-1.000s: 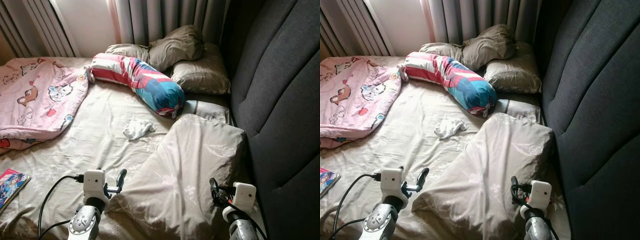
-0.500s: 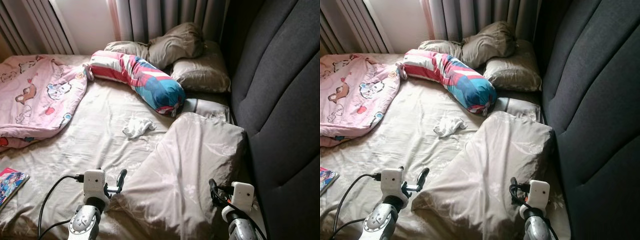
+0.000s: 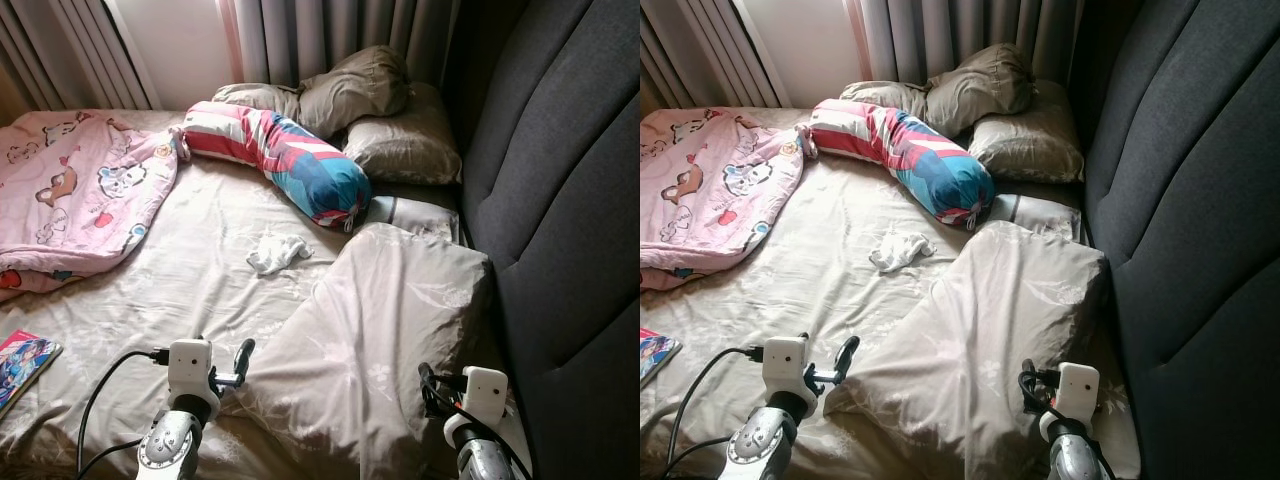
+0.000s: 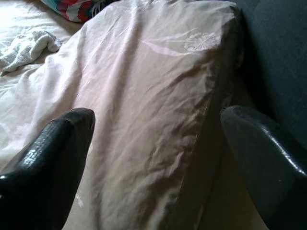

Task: Clean up the room

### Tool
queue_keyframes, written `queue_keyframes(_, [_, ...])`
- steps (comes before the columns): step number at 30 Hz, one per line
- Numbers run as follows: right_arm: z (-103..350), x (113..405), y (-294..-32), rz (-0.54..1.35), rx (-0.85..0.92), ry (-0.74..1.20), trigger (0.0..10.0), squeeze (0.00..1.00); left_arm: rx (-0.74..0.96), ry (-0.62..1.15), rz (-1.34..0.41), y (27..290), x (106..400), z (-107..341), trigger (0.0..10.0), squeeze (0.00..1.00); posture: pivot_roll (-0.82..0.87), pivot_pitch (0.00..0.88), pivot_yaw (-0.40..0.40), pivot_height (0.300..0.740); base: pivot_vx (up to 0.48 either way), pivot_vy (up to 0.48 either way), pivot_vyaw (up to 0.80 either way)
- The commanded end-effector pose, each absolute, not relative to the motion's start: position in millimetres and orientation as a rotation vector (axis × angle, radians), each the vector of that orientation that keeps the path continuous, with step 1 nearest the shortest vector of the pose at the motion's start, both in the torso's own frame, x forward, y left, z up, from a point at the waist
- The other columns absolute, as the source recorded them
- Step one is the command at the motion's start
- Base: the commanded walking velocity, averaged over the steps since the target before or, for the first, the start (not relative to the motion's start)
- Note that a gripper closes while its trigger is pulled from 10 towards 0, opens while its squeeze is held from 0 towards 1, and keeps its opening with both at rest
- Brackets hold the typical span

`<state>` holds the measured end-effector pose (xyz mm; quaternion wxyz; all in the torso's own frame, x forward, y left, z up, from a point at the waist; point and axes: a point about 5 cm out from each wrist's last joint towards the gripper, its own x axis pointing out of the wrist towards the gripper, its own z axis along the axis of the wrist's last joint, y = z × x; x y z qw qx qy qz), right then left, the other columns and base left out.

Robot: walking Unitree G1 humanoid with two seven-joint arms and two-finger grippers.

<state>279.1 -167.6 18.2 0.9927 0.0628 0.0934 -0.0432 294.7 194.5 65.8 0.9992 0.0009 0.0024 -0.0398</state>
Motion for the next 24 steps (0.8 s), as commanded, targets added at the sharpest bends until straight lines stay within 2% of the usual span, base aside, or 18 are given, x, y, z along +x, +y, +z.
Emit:
queue_keyframes(1, [16.1, 276.1, -166.7, -0.084, 0.13, 0.195, 10.0, 0.0, 0.001, 0.026, -0.078, 196.3, 292.1, 62.2, 10.0, 0.0, -0.04, 0.197, 0.002, 0.653, 0.0, 0.0, 0.0])
queue_keyframes(15, [11.0, 275.8, -162.7, -0.052, 0.171, 0.259, 10.0, 0.0, 0.005, 0.031, -0.081, 196.3, 293.3, 62.3, 10.0, 0.0, -0.04, 0.198, 0.005, 0.653, 0.0, 0.0, 0.0])
queue_keyframes(21, [-1.0, 272.1, -162.9, -0.064, 0.15, 0.444, 10.0, 0.0, 0.01, 0.035, -0.084, 196.8, 293.9, 62.0, 10.0, 0.0, -0.05, 0.196, 0.009, 0.653, 0.0, 0.0, 0.0])
queue_keyframes(24, [-7.4, 269.1, -157.6, -0.08, 0.267, 0.521, 10.0, 0.0, 0.013, 0.037, -0.087, 197.1, 294.7, 62.4, 10.0, 0.0, -0.04, 0.192, 0.013, 0.653, 0.0, 0.0, 0.0])
